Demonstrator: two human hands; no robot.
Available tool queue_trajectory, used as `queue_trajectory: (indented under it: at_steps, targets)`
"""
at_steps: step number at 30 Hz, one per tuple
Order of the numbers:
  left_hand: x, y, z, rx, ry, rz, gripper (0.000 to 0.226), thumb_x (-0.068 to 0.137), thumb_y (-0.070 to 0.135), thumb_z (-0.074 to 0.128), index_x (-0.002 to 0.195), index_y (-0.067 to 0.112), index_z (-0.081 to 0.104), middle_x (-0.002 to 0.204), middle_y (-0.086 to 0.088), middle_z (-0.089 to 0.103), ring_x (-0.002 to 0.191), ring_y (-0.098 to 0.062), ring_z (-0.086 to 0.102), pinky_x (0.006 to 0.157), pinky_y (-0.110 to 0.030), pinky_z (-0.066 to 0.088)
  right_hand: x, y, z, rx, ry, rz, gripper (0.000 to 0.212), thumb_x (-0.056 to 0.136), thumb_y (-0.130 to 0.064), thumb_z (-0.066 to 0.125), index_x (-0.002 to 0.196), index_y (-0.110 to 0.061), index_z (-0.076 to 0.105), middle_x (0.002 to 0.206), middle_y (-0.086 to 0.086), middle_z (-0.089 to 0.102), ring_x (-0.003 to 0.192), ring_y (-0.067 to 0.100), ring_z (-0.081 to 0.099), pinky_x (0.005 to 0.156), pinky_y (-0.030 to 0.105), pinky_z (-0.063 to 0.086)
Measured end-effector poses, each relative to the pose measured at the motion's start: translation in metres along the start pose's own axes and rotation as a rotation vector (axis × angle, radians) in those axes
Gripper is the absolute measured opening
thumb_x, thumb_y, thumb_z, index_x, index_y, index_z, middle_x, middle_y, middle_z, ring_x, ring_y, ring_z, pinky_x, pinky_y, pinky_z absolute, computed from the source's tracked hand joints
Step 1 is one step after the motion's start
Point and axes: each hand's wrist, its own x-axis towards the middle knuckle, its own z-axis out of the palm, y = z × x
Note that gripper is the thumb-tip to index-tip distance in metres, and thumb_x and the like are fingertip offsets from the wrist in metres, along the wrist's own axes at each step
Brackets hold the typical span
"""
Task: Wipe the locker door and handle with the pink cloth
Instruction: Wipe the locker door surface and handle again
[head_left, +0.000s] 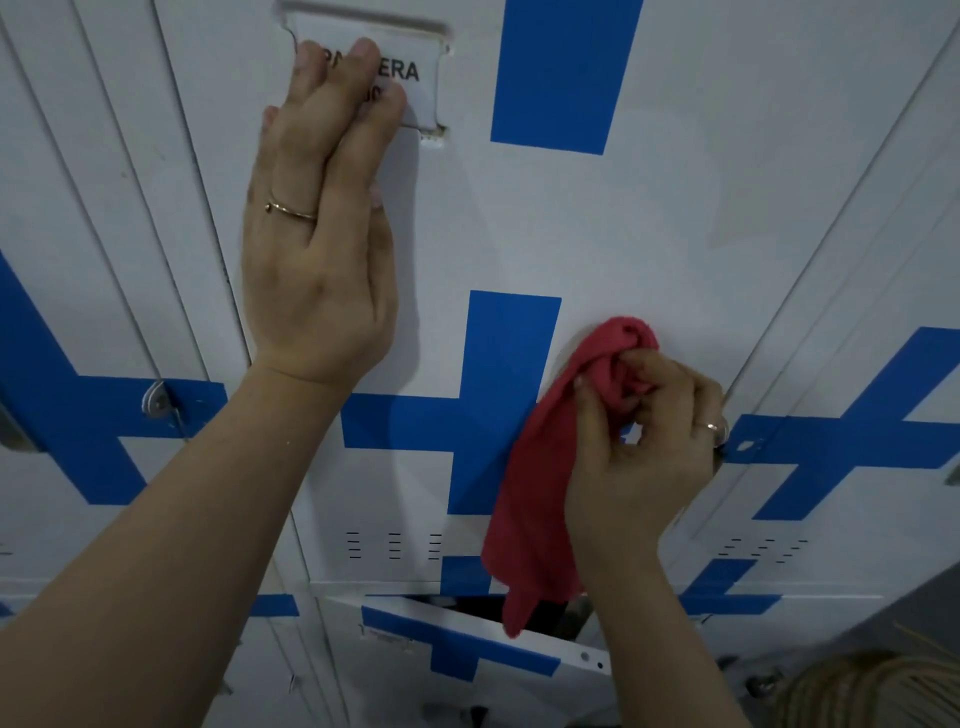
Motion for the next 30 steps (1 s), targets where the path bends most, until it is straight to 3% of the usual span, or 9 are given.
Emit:
queue_trajectory:
  at_steps: [4, 7, 12, 17, 22, 25, 27, 30]
  targets:
    - [0.000, -0.001, -0.002, 0.008, 0.005, 0.002, 0.036, 0.092, -0.011, 0.034, 0.127, -0.007, 0.045, 0.131, -0.017, 0.038, 0.127, -0.041, 0.032, 0.112, -0.047, 0.026, -0.030, 0.012, -0.002, -0.091, -0.097, 0.074, 0.026, 0.072, -0.015, 0.064, 0.091, -0.011, 0.047, 0.087, 0.019, 0.055, 0.076, -0.003, 0.033, 0.075, -0.006, 0.029]
    - [0.000, 0.001, -0.001, 0.007, 0.002, -0.019, 0.037, 0.091, -0.013, 0.035, 0.126, -0.008, 0.047, 0.132, -0.017, 0.038, 0.128, -0.040, 0.031, 0.114, -0.041, 0.022, -0.023, 0.010, 0.004, -0.053, -0.060, 0.132, 0.031, 0.062, 0.003, 0.072, 0.083, -0.005, 0.051, 0.084, 0.010, 0.049, 0.073, -0.001, 0.033, 0.071, -0.006, 0.029]
    - [-0.001, 0.001, -0.002, 0.014, -0.007, -0.007, 0.035, 0.093, -0.010, 0.034, 0.125, -0.008, 0.047, 0.131, -0.019, 0.039, 0.127, -0.041, 0.031, 0.114, -0.038, 0.021, -0.002, -0.003, 0.012, -0.035, 0.010, 0.059, 0.038, 0.061, 0.012, 0.069, 0.089, -0.006, 0.050, 0.090, 0.005, 0.042, 0.078, 0.003, 0.036, 0.073, -0.002, 0.031]
    - [0.000, 0.001, -0.002, 0.002, -0.002, -0.002, 0.035, 0.093, -0.009, 0.032, 0.125, -0.008, 0.047, 0.131, -0.016, 0.038, 0.127, -0.042, 0.032, 0.114, -0.039, 0.020, -0.024, 0.006, 0.009, -0.109, -0.093, 0.032, 0.057, 0.056, 0.016, 0.072, 0.088, -0.017, 0.038, 0.090, 0.014, 0.046, 0.077, 0.003, 0.033, 0.075, -0.008, 0.027]
    - [0.000, 0.000, -0.002, -0.001, -0.004, 0.006, 0.036, 0.091, -0.011, 0.034, 0.125, -0.007, 0.047, 0.131, -0.016, 0.038, 0.127, -0.041, 0.031, 0.114, -0.040, 0.021, 0.003, -0.004, 0.013, -0.078, 0.016, -0.073, 0.033, 0.062, 0.015, 0.066, 0.084, -0.004, 0.051, 0.087, 0.011, 0.044, 0.078, 0.004, 0.034, 0.072, -0.002, 0.030]
    - [-0.001, 0.000, -0.001, 0.000, 0.000, 0.016, 0.038, 0.089, -0.015, 0.035, 0.125, -0.007, 0.047, 0.130, -0.017, 0.039, 0.127, -0.042, 0.031, 0.113, -0.041, 0.023, 0.003, -0.002, 0.012, -0.092, -0.016, -0.113, 0.028, 0.069, 0.004, 0.059, 0.090, -0.008, 0.047, 0.088, 0.020, 0.049, 0.082, 0.003, 0.034, 0.075, -0.004, 0.028]
    - [-0.001, -0.001, -0.002, 0.000, 0.003, 0.008, 0.039, 0.089, -0.016, 0.035, 0.125, -0.008, 0.047, 0.131, -0.017, 0.039, 0.127, -0.042, 0.031, 0.112, -0.043, 0.024, -0.010, 0.004, 0.007, -0.123, -0.094, -0.108, 0.035, 0.067, 0.004, 0.061, 0.091, -0.012, 0.041, 0.090, 0.026, 0.050, 0.082, 0.007, 0.036, 0.078, -0.006, 0.027]
    - [-0.001, 0.000, -0.002, -0.003, -0.004, 0.007, 0.040, 0.087, -0.018, 0.036, 0.125, -0.008, 0.046, 0.131, -0.016, 0.038, 0.127, -0.042, 0.031, 0.113, -0.043, 0.023, -0.013, 0.005, 0.007, -0.122, -0.112, -0.100, 0.053, 0.056, 0.019, 0.069, 0.087, -0.013, 0.041, 0.087, 0.025, 0.049, 0.079, 0.006, 0.035, 0.077, -0.006, 0.027]
